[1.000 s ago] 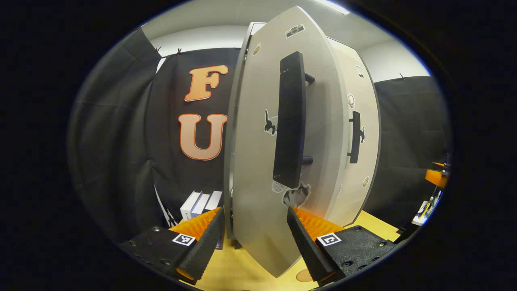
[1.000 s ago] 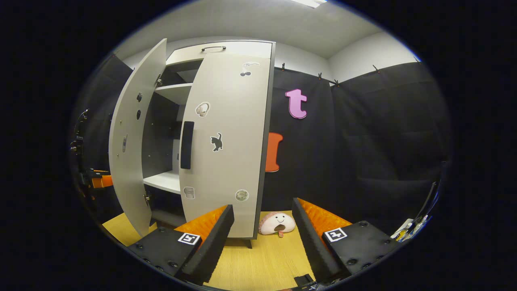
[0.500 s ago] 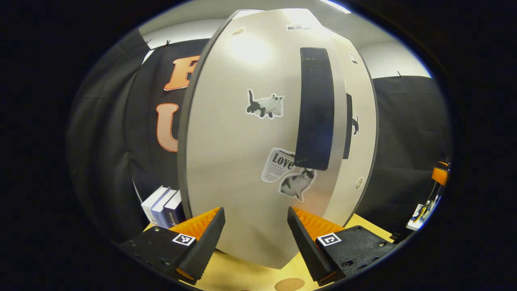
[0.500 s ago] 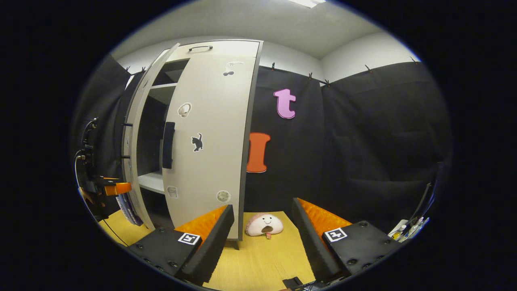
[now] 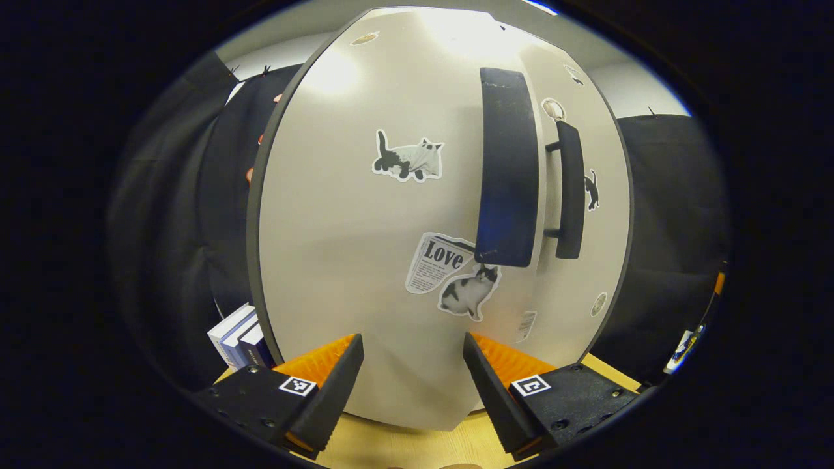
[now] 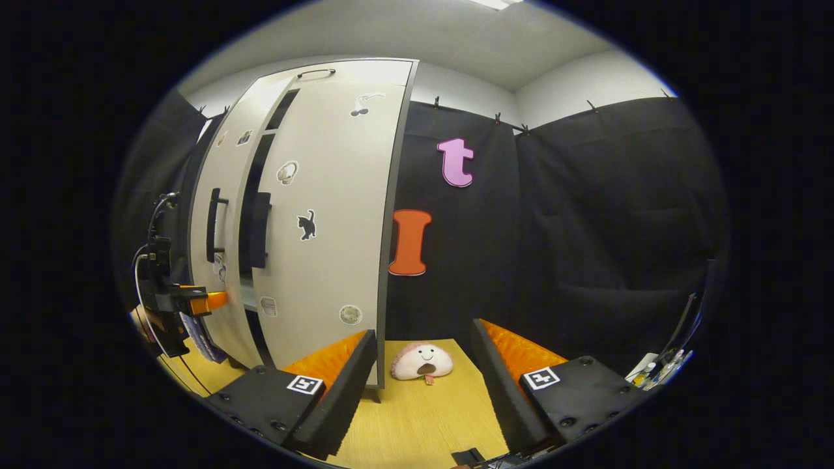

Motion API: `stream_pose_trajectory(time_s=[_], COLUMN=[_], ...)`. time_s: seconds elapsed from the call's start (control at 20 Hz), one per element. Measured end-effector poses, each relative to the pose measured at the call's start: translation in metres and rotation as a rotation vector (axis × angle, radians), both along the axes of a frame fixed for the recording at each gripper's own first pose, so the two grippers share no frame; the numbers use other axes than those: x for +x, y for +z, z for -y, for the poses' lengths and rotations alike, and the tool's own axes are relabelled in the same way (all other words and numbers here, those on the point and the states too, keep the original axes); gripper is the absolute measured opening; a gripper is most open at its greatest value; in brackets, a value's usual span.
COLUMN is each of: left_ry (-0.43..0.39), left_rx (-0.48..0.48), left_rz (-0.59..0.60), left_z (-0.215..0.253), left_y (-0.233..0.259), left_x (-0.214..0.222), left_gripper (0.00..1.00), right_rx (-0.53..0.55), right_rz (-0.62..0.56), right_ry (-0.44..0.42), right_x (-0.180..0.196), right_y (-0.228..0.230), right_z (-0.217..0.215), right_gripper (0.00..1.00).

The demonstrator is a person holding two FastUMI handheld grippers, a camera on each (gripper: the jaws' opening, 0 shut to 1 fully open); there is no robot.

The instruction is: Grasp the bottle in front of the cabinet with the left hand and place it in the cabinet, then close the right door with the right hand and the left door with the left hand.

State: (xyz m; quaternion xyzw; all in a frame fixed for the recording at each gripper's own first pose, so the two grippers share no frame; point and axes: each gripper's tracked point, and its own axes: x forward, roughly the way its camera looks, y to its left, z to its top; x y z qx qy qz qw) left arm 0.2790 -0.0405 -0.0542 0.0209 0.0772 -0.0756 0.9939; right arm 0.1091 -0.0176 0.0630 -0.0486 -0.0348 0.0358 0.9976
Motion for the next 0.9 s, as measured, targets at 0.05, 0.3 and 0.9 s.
stream_pose_trajectory(time_s=[0.05, 0.3, 0.9], left_ry=[0.004, 0.018, 0.092], left_rx=[0.006, 0.023, -0.007], left_rz=[0.002, -0.004, -0.05], left_z=[0.0, 0.002, -0.011], left_y=[0.0, -0.004, 0.008], left_x=[0.003, 0.009, -0.046], left_gripper=[0.94, 0.94, 0.95], right_rx=[0.001, 0.004, 0.032], right_rz=[-0.001, -0.016, -0.078], right_ry=[0.007, 0.028, 0.055], right_x=[0.001, 0.009, 0.028], right_y=[-0.001, -0.004, -0.01], right_z=[-0.001, -0.003, 0.003], right_gripper=[0.89, 0.89, 0.96])
